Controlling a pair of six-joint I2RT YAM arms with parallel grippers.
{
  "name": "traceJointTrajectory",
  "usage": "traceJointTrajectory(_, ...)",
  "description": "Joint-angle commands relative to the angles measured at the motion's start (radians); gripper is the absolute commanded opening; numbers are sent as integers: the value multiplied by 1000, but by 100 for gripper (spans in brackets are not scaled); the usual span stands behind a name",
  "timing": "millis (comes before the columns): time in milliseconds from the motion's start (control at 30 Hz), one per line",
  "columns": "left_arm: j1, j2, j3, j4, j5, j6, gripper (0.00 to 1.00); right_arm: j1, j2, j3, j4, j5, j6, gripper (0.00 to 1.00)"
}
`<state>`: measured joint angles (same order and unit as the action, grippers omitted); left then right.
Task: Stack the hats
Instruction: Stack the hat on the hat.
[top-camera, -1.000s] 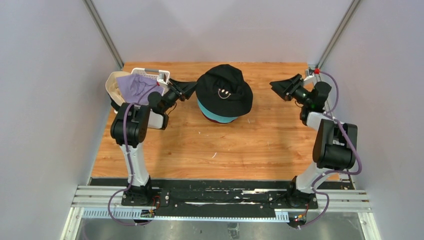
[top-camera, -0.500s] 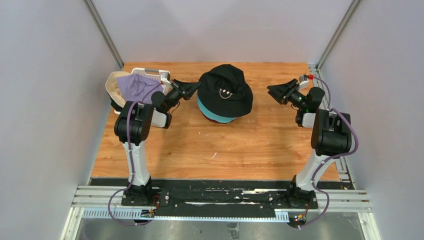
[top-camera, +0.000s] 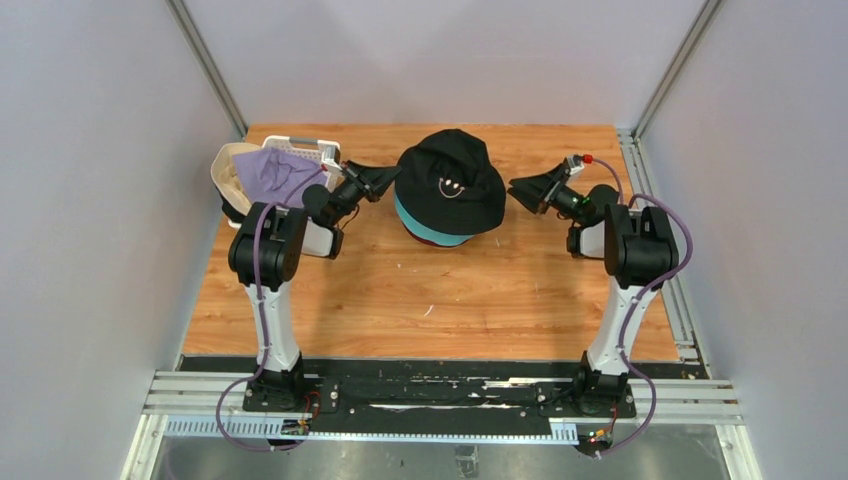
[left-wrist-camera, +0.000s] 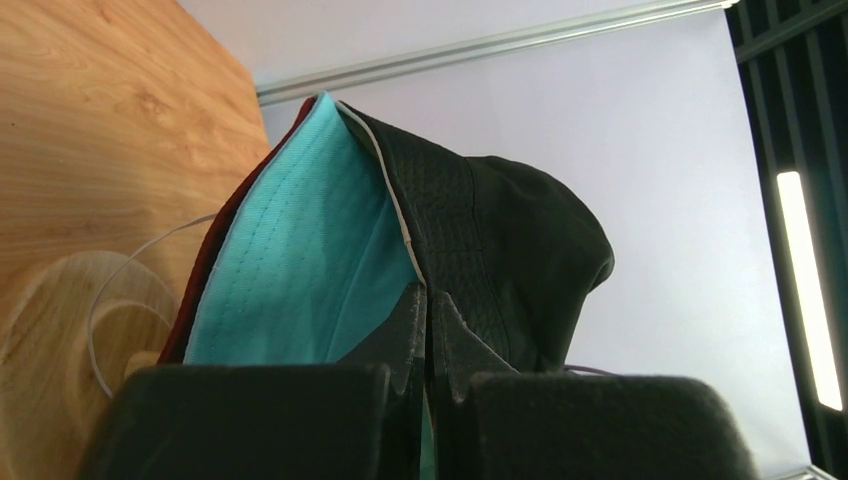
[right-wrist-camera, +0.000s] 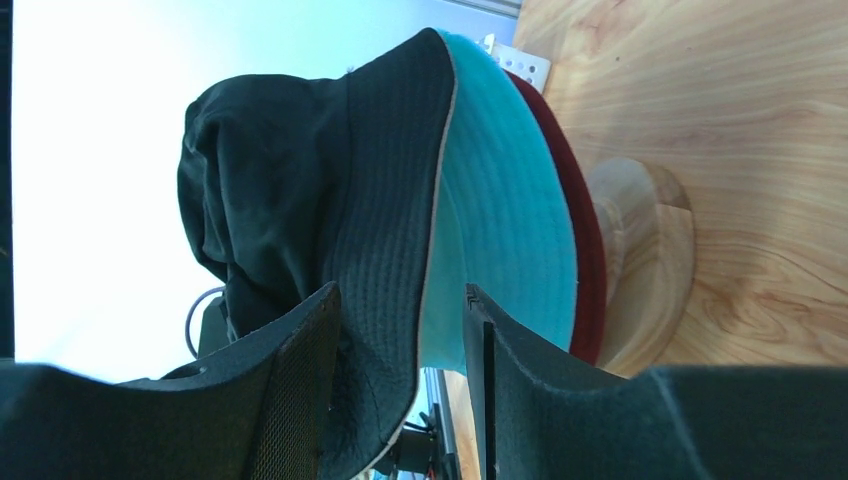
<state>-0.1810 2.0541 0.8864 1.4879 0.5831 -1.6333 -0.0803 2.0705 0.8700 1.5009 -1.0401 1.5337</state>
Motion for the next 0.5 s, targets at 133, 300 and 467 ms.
traceJointTrajectory(133, 7, -7, -31, 62, 16, 11, 0, 57, 29, 55, 87, -21, 40, 48)
traceJointTrajectory(300, 18, -9, -43, 63, 21, 16, 0, 81, 47, 57, 87, -19, 39, 47)
traceJointTrajectory(467, 23, -3, -54, 67, 19, 18, 0, 94, 43, 42, 88, -17, 33, 45)
